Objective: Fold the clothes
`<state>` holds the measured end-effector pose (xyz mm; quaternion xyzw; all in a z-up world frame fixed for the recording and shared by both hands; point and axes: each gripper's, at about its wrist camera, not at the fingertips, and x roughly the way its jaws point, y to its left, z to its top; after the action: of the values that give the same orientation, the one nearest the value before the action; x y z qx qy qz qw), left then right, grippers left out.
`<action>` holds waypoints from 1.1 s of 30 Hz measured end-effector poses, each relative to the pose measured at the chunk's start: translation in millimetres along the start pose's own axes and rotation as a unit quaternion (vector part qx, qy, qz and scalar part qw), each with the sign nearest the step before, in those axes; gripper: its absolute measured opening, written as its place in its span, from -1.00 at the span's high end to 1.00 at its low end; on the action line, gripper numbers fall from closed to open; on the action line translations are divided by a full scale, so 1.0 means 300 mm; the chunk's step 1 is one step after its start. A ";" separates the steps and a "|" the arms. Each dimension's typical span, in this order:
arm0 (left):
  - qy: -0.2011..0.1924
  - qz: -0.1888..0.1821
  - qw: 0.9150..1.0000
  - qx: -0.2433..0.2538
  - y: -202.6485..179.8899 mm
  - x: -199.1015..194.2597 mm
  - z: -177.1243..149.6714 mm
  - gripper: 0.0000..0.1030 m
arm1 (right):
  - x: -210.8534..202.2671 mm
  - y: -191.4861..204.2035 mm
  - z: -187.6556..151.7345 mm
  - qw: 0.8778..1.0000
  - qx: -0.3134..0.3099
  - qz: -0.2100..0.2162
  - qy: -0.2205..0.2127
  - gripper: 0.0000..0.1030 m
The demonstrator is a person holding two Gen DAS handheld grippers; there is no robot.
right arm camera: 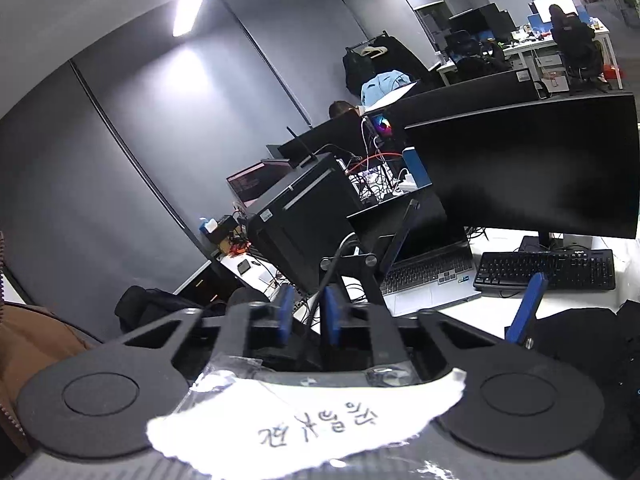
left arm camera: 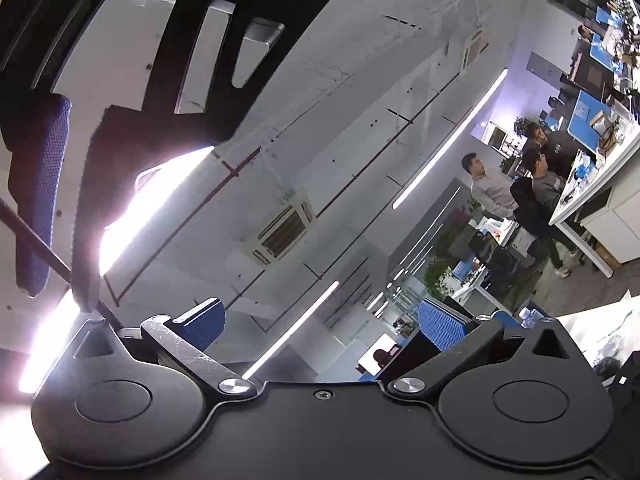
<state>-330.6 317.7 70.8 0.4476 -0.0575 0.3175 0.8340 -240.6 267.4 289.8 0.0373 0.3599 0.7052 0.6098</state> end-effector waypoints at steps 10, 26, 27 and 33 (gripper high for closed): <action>0.026 -0.038 0.999 0.009 -0.006 0.054 0.003 -0.99 | 0.169 0.100 -0.020 0.998 -0.032 -0.023 0.049 0.79; 0.351 -0.213 0.889 -0.202 -0.049 0.359 0.002 -0.99 | -0.312 -0.042 -0.179 0.921 0.037 -0.288 -0.258 -1.00; 0.370 -0.232 0.872 -0.221 -0.062 0.364 -0.006 -0.99 | -0.368 -0.101 -0.235 0.904 0.066 -0.327 -0.268 -1.00; 0.467 -0.301 0.787 -0.270 -0.185 0.363 -0.021 -0.99 | -0.654 -0.477 -0.573 0.790 0.254 -0.509 -0.227 -0.99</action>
<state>-213.5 352.5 69.2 -0.0044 0.3927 0.1921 0.8994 -156.1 13.6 159.3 0.1615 0.3439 0.1471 0.9132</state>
